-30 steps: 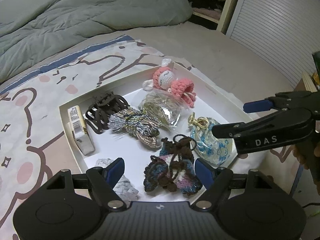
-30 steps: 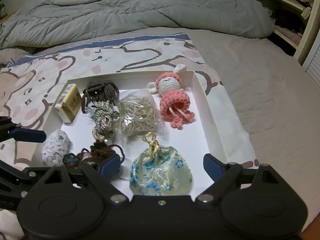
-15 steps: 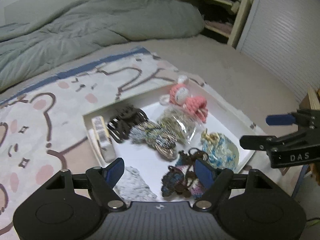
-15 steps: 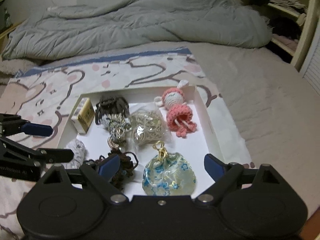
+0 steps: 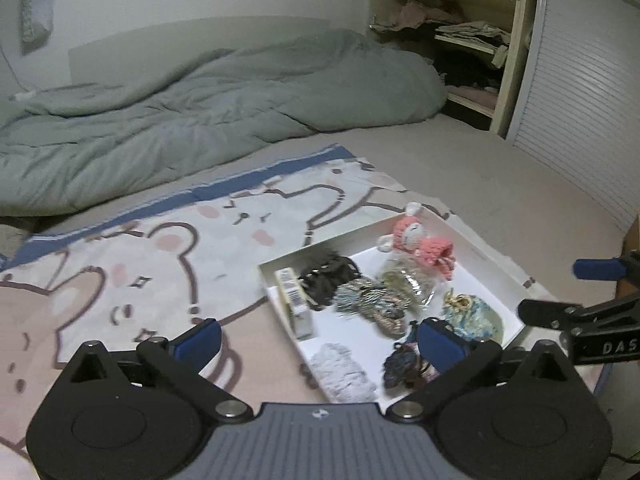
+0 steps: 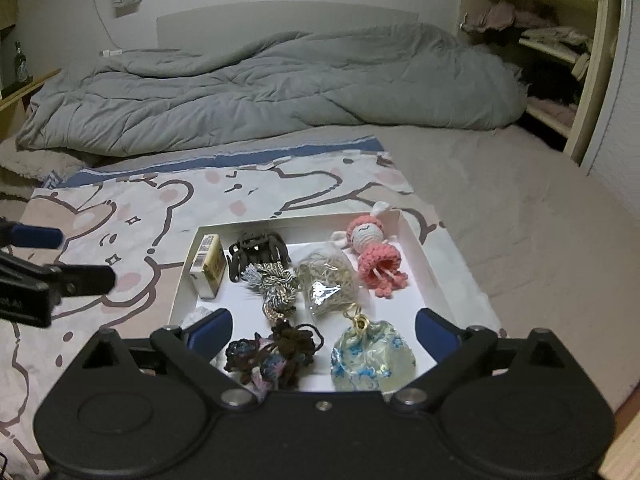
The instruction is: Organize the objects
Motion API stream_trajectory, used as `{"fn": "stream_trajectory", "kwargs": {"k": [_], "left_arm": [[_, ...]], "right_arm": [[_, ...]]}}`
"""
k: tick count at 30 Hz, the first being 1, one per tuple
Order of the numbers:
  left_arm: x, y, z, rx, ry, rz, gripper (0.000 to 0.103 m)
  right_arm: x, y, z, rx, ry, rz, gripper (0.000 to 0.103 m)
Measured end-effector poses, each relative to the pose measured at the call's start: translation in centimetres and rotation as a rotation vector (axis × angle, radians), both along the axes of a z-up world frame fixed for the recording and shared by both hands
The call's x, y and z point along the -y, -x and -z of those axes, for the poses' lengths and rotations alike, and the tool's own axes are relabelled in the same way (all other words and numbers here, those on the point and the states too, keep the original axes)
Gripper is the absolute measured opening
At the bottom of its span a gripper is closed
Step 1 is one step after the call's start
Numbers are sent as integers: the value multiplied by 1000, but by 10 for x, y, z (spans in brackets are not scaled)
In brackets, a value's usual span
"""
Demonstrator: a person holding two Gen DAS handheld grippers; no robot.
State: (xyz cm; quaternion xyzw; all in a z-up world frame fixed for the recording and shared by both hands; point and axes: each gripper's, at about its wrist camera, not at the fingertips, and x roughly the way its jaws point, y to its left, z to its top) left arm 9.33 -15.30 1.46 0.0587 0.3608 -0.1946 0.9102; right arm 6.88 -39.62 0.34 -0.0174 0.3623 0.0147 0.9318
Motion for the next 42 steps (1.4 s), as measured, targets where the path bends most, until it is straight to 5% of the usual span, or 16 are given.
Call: {"fn": "stream_trajectory", "kwargs": {"k": [13,42], "left_arm": [[-29,33,4,26,-16,-44,103],[-33,33,20,6,-64,-47,103]], "right_arm": [[-14,42,-11,89,19,75,103],[-18,52,7,17,10,139,103]]}}
